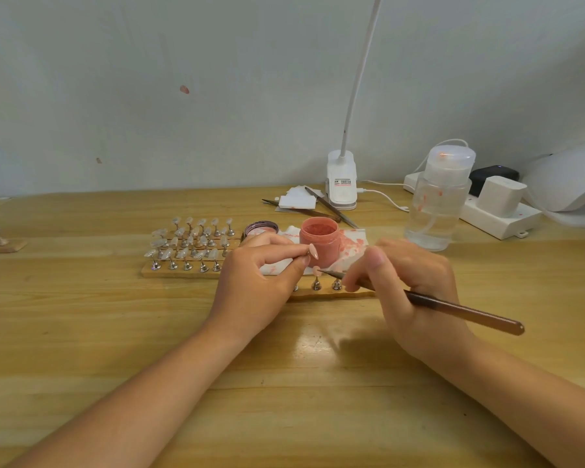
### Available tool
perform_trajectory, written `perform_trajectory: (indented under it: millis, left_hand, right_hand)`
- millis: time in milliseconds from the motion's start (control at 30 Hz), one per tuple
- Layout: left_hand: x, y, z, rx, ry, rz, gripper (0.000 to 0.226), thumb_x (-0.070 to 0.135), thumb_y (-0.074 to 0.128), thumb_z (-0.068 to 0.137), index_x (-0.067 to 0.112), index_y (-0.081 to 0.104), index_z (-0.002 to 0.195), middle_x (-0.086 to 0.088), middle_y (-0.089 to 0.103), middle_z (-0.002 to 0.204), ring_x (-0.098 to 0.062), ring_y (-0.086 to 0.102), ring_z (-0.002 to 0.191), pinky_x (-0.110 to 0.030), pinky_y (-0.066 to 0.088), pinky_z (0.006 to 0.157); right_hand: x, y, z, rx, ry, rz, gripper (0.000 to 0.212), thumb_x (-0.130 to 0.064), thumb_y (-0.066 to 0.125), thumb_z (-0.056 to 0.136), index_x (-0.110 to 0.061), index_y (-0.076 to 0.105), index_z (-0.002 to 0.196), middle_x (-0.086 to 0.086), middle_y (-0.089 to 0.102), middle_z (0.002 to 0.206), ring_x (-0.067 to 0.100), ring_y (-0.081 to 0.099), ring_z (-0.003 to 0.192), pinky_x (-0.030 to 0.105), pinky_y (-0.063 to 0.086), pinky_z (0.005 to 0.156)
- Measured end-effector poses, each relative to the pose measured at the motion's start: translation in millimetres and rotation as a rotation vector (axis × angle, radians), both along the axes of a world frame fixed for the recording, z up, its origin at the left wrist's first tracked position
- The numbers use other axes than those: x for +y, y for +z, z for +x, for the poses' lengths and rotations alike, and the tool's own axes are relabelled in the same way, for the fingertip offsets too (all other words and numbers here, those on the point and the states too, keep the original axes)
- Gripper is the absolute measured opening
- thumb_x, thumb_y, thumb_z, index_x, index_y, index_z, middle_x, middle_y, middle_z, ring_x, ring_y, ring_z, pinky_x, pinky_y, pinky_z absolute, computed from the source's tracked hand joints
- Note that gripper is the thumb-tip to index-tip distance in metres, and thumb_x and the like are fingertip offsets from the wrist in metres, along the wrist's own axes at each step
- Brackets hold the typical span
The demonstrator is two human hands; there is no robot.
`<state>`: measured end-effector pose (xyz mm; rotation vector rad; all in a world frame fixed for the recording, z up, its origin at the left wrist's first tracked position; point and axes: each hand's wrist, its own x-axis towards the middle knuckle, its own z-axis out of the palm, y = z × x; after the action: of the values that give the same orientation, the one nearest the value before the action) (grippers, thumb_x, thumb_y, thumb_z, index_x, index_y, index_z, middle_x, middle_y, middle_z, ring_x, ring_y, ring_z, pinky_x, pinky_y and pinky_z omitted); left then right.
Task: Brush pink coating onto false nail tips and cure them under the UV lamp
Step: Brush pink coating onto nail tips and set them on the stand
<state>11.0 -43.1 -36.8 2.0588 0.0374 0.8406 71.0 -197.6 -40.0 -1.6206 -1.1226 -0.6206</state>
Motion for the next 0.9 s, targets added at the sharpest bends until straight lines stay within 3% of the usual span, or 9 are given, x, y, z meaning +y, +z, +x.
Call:
perform_trajectory:
  millis: [133, 267, 433, 567, 700, 833, 900]
  left_hand:
    - [-0.5, 0.8, -0.9, 0.001, -0.004, -0.003, 0.026, 0.005, 0.069, 0.078, 0.029, 0.067, 0.087, 0.014, 0.063, 0.083, 0.014, 0.053, 0.085, 0.000, 0.035, 0.074]
    - [-0.8, 1.4, -1.0, 0.006, 0.000, 0.001, 0.029, 0.004, 0.069, 0.078, 0.033, 0.066, 0.083, 0.014, 0.062, 0.082, 0.015, 0.052, 0.084, 0.001, 0.034, 0.074]
    - [-0.1, 1.1, -0.9, 0.012, -0.018, -0.009, 0.023, 0.005, 0.068, 0.078, 0.025, 0.068, 0.087, 0.008, 0.064, 0.082, 0.007, 0.055, 0.085, -0.001, 0.036, 0.075]
    - [-0.3, 1.1, -0.9, 0.015, -0.011, -0.014, 0.026, 0.004, 0.068, 0.078, 0.029, 0.067, 0.083, 0.011, 0.064, 0.082, 0.009, 0.054, 0.085, 0.000, 0.035, 0.074]
    - [-0.3, 1.1, -0.7, 0.009, -0.022, -0.016, 0.025, 0.003, 0.068, 0.078, 0.026, 0.067, 0.087, 0.011, 0.064, 0.083, 0.009, 0.054, 0.084, -0.001, 0.036, 0.074]
    - [-0.3, 1.1, -0.3, 0.014, -0.013, -0.024, 0.026, 0.004, 0.069, 0.077, 0.029, 0.068, 0.083, 0.011, 0.065, 0.082, 0.003, 0.056, 0.084, -0.002, 0.037, 0.075]
    - [-0.1, 1.0, -0.4, 0.014, -0.011, -0.023, 0.027, 0.003, 0.069, 0.077, 0.030, 0.067, 0.083, 0.012, 0.064, 0.083, 0.003, 0.056, 0.085, -0.003, 0.038, 0.075]
  right_hand:
    - [3.0, 1.7, -0.7, -0.055, -0.021, -0.039, 0.033, -0.022, 0.043, 0.092, -0.010, 0.070, 0.078, -0.013, 0.061, 0.077, 0.005, 0.058, 0.073, 0.021, 0.045, 0.066]
    - [0.4, -1.2, 0.9, 0.001, 0.006, -0.004, 0.048, -0.034, 0.038, 0.095, -0.010, 0.070, 0.067, -0.007, 0.063, 0.064, 0.010, 0.057, 0.061, 0.033, 0.046, 0.058]
    - [2.6, 1.5, 0.1, -0.056, -0.029, -0.028, 0.034, -0.023, 0.042, 0.092, -0.012, 0.071, 0.077, -0.016, 0.059, 0.076, 0.005, 0.056, 0.071, 0.021, 0.044, 0.065]
    - [0.3, -1.6, 2.1, -0.005, 0.000, 0.010, 0.053, -0.035, 0.035, 0.096, -0.008, 0.069, 0.065, -0.008, 0.062, 0.064, 0.009, 0.056, 0.061, 0.032, 0.045, 0.058]
    - [2.5, 0.1, 0.8, -0.058, -0.034, -0.021, 0.038, -0.024, 0.041, 0.092, -0.009, 0.071, 0.074, -0.020, 0.057, 0.077, 0.002, 0.055, 0.072, 0.021, 0.043, 0.065]
    - [0.4, -2.1, 2.0, -0.008, 0.012, 0.007, 0.052, -0.034, 0.036, 0.096, -0.008, 0.070, 0.065, -0.007, 0.063, 0.062, 0.009, 0.056, 0.060, 0.033, 0.044, 0.057]
    - [0.5, -1.1, 1.2, -0.022, -0.003, 0.023, 0.050, -0.032, 0.036, 0.096, -0.008, 0.069, 0.066, -0.011, 0.061, 0.064, 0.006, 0.055, 0.063, 0.029, 0.043, 0.059]
